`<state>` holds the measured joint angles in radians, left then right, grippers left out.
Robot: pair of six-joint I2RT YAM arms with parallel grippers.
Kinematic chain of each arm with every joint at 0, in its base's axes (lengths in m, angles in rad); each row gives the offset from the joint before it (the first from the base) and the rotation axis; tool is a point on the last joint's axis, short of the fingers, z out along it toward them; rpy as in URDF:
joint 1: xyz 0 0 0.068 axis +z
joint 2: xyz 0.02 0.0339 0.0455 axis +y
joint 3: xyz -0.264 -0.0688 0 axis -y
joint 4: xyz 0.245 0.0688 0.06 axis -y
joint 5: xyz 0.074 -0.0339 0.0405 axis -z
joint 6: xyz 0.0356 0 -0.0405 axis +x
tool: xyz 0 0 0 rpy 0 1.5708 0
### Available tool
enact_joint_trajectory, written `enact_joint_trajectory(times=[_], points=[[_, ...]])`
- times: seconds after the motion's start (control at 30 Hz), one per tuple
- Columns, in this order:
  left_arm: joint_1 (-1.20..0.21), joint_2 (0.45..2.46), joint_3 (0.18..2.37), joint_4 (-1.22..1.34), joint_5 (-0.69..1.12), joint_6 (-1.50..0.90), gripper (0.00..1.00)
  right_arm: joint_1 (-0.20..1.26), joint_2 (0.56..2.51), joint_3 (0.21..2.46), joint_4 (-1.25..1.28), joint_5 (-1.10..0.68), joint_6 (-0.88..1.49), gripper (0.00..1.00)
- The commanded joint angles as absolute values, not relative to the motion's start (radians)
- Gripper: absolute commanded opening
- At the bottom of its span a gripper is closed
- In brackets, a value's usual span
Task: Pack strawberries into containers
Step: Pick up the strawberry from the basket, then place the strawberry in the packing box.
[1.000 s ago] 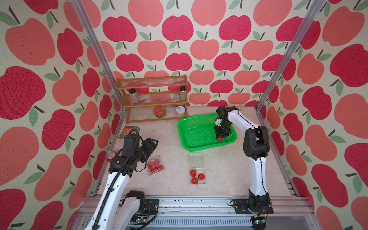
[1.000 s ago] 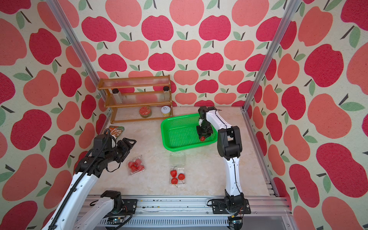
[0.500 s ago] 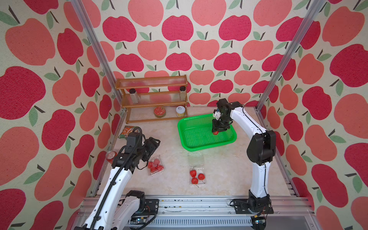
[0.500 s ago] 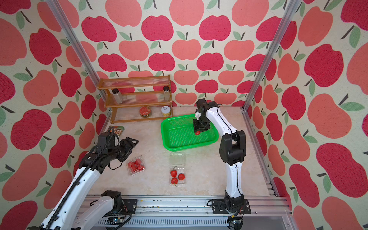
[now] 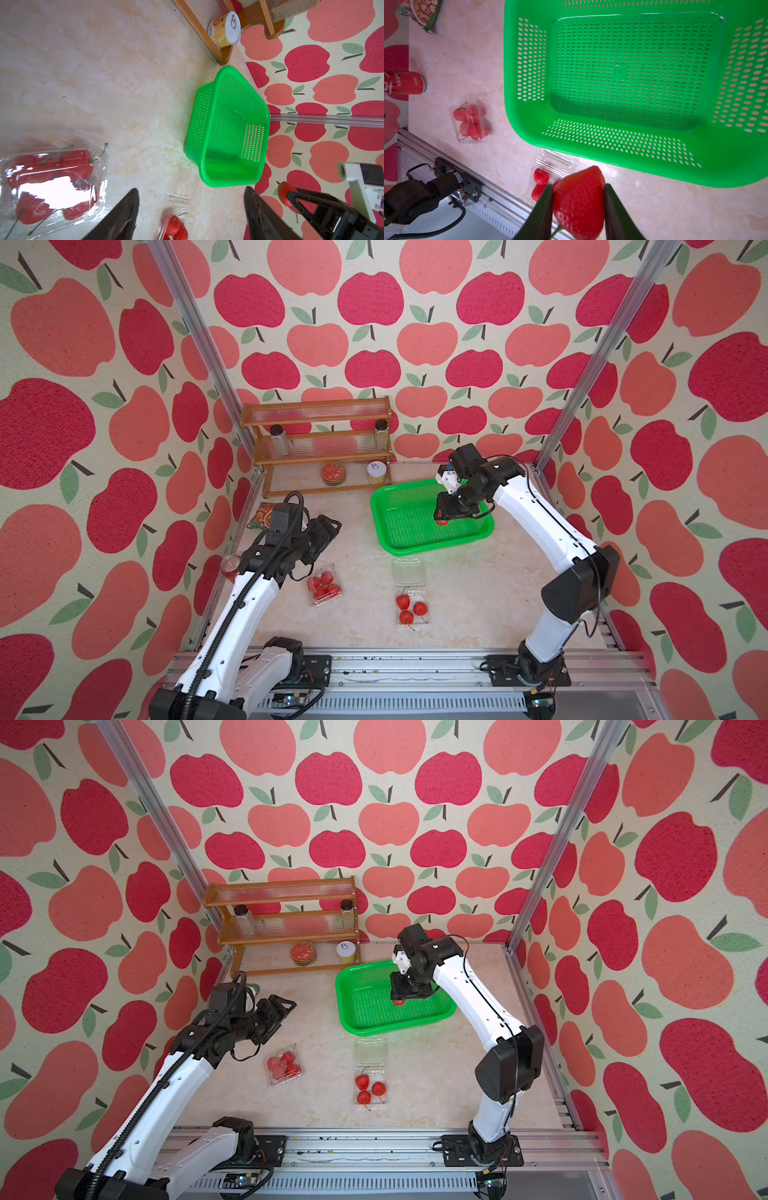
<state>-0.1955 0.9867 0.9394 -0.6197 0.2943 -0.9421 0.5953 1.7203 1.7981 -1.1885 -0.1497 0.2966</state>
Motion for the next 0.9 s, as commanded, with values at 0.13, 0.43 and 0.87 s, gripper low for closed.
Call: enact_joint_trajectory(times=[0.13, 0.43, 0.87], points=[[-0.261, 1.04, 1.003, -0.637, 0.249, -0.904, 0.78, 0.779, 1.52, 1.467, -1.045, -0.206, 0.449, 0.38], [-0.395, 1.112, 1.025, -0.663, 0.18, -0.916, 0.78, 0.976, 1.428, 1.133, -0.834, -0.2, 0.613, 0.39], [-0.527, 1.112, 0.979, -0.684, 0.12, -0.974, 0.78, 1.019, 1.605, 1.107, -0.725, -0.204, 0.582, 0.4]])
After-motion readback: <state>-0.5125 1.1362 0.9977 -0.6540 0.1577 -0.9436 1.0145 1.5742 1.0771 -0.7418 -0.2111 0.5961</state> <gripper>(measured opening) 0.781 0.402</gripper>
